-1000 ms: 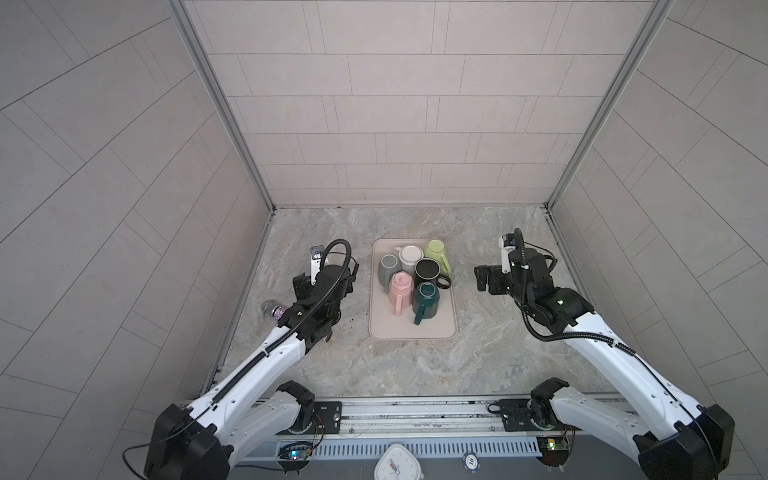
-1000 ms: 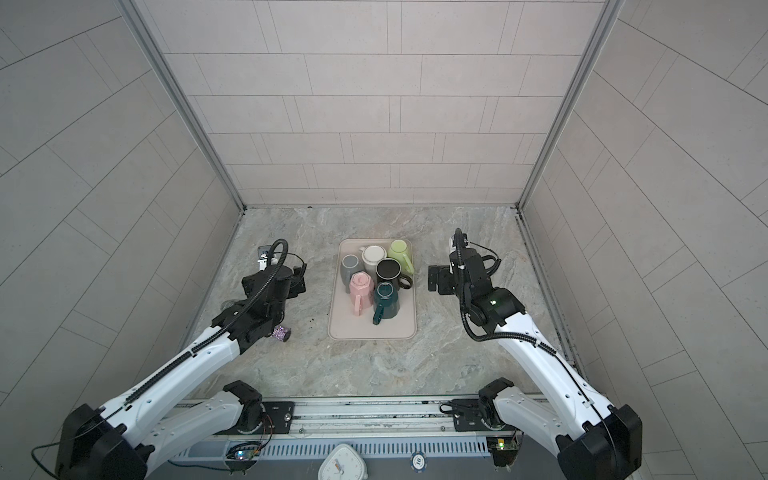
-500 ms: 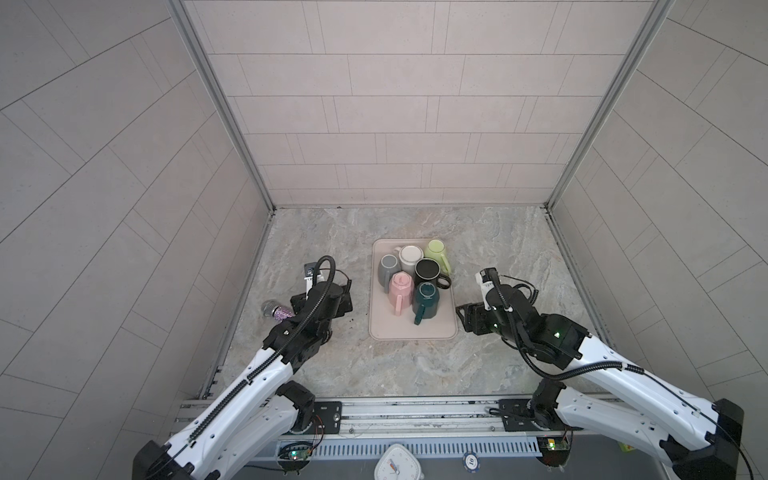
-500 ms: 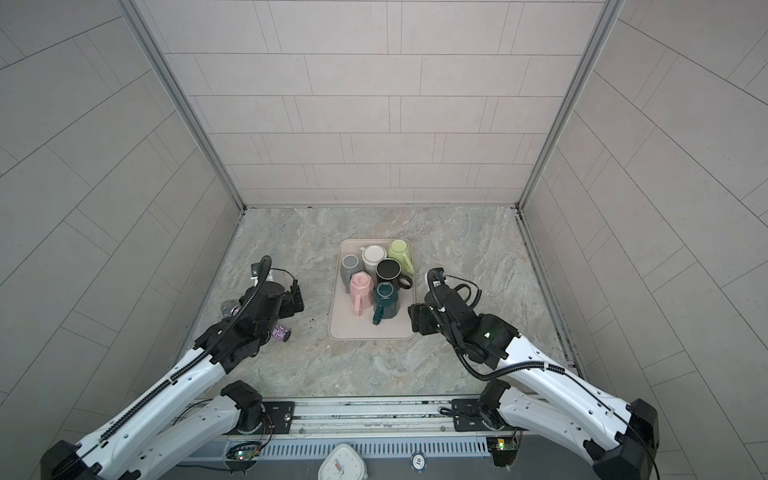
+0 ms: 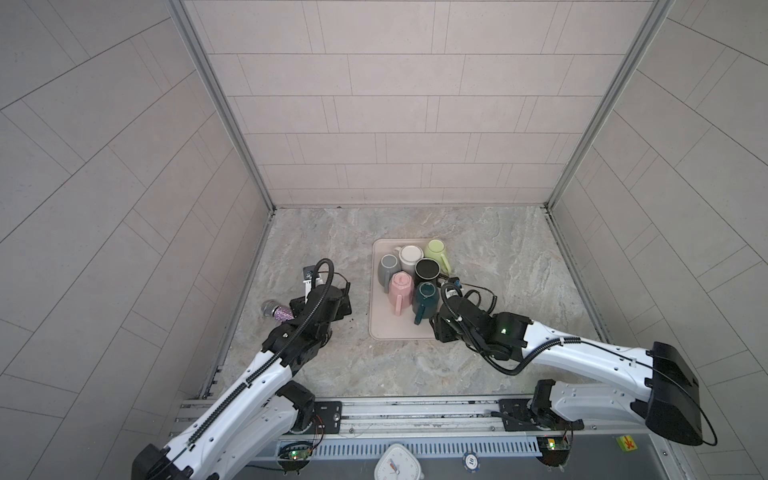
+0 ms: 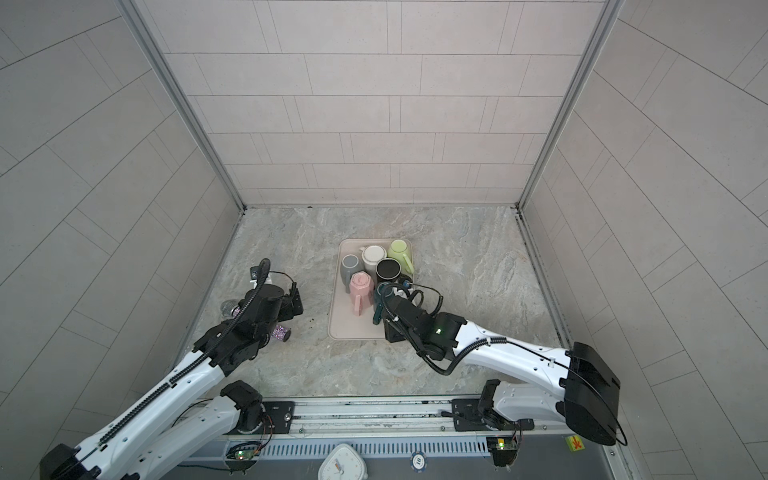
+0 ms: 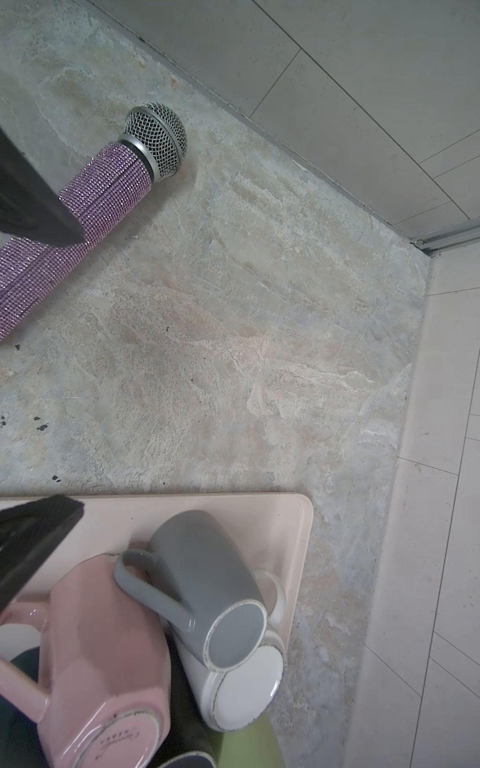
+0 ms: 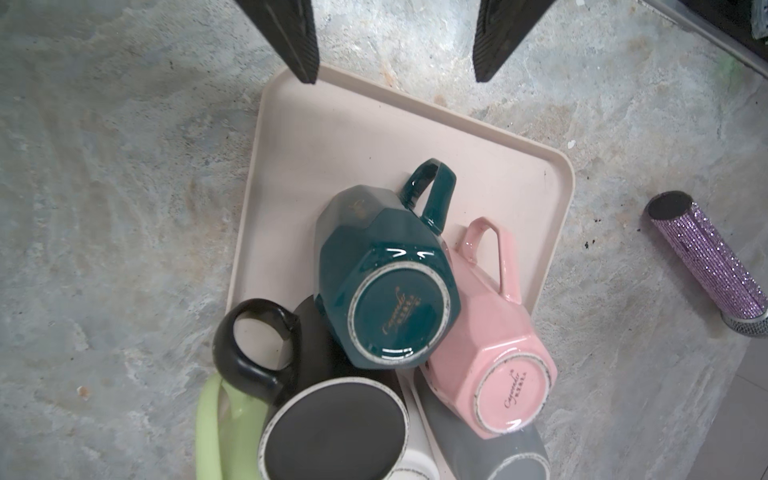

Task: Turn the mug right side up
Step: 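Move the right gripper over the upside-down dark green mug on the tray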

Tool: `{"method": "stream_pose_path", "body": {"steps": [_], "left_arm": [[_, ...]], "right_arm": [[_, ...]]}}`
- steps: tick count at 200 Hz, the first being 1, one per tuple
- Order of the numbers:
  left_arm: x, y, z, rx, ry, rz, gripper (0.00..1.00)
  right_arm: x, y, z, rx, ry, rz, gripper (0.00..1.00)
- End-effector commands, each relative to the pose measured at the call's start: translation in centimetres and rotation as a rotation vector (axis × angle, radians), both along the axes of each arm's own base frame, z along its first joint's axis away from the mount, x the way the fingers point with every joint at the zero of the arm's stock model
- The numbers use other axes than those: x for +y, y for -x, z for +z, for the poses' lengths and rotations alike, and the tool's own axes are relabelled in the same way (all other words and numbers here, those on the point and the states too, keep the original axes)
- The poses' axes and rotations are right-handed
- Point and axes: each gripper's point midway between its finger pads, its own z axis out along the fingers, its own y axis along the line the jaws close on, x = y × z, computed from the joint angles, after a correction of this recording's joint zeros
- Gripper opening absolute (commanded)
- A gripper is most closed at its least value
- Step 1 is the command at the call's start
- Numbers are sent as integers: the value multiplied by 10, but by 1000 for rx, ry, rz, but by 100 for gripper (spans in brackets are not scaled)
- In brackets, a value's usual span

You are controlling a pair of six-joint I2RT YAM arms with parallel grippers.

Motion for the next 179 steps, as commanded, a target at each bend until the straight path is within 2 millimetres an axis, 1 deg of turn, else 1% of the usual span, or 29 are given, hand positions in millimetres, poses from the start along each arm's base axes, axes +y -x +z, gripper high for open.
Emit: {"method": "stream_pose_path", "body": {"steps": [1,25,63,104,119,161,179], "left_arm": [[3,5,-4,9,-12,0,100],[4,7,-5,5,-14,0,100],[4,7,-7,-7,-8,0,100],[4,8,-7,-16,-4,-2,100],[5,7,-7,-27,-2,-1,100],[2,9,-5,-55,26,-23,100],[1,10,-7,-62,30,-30,100]], "right_arm": [[15,-11,10,-24,-60,-47,59],[29,-14,7,-3,-40,-19,58],[42,-17,-14,49,2,-1,52],[47,-22,-27,63,16,-19,48],[48,-25,-28,58,24,-26,46],[51,-32,-28,41,43,-40,46],[53,-34,-30,42,52,-44,44]]}}
